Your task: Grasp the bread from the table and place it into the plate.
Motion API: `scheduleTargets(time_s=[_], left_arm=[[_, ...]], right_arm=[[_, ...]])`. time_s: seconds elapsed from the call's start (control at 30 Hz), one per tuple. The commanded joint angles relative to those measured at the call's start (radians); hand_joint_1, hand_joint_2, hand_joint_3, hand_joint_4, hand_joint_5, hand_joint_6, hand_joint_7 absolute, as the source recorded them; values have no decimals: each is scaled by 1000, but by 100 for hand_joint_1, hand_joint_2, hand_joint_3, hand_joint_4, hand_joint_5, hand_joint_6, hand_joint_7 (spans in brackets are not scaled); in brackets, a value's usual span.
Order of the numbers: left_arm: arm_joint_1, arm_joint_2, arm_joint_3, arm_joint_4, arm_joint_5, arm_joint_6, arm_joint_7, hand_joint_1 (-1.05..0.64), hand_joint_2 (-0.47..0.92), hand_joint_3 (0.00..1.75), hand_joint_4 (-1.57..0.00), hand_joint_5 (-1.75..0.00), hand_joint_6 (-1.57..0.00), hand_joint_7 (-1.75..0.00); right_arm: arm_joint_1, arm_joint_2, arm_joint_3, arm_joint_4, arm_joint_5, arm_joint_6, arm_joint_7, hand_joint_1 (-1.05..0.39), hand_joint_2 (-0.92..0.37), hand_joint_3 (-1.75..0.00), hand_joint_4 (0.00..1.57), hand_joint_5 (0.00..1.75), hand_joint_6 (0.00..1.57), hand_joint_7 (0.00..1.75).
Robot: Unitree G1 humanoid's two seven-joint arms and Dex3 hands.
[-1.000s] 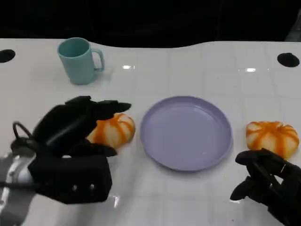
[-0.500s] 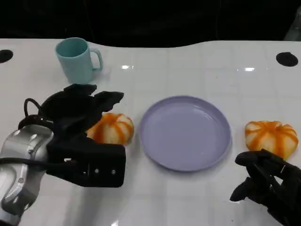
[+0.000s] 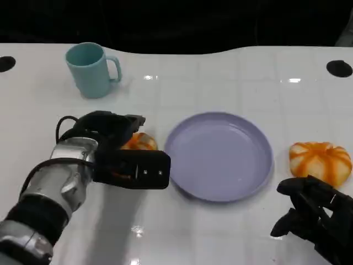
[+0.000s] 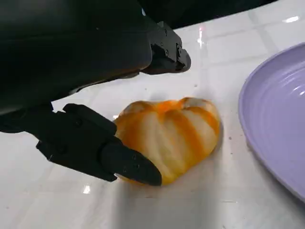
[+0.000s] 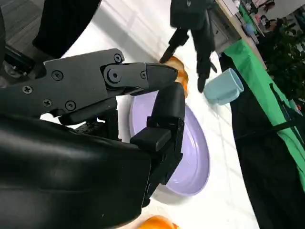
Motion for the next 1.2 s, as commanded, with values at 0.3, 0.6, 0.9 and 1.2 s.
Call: scheduleTargets(time_s=[0.3, 0.6, 0.9, 1.2], left_arm=[[-120, -84, -67, 351, -41, -53, 128, -40, 80, 1, -27, -9, -32, -3], [-134, -96, -61, 414, -84, -87, 190, -35, 83, 1, -37, -8, -40, -2], [-124, -87, 10, 424, -160, -172, 435, -29, 92, 36, -78, -174, -59, -149], [-155, -80, 148, 376, -319, -226, 399, -16, 69, 89, -81, -175, -62, -175]], right_arm=[[12, -12, -5, -28, 1, 9, -13, -46, -92, -27, 59, 145, 53, 117], [10, -13, -5, -24, 3, 6, -7, -45, -92, -28, 59, 146, 52, 118], [7, -15, -13, -17, 3, 8, -7, -46, -92, -28, 59, 146, 53, 118], [3, -15, -18, -8, 5, 17, -12, -46, -92, -24, 59, 145, 51, 117]])
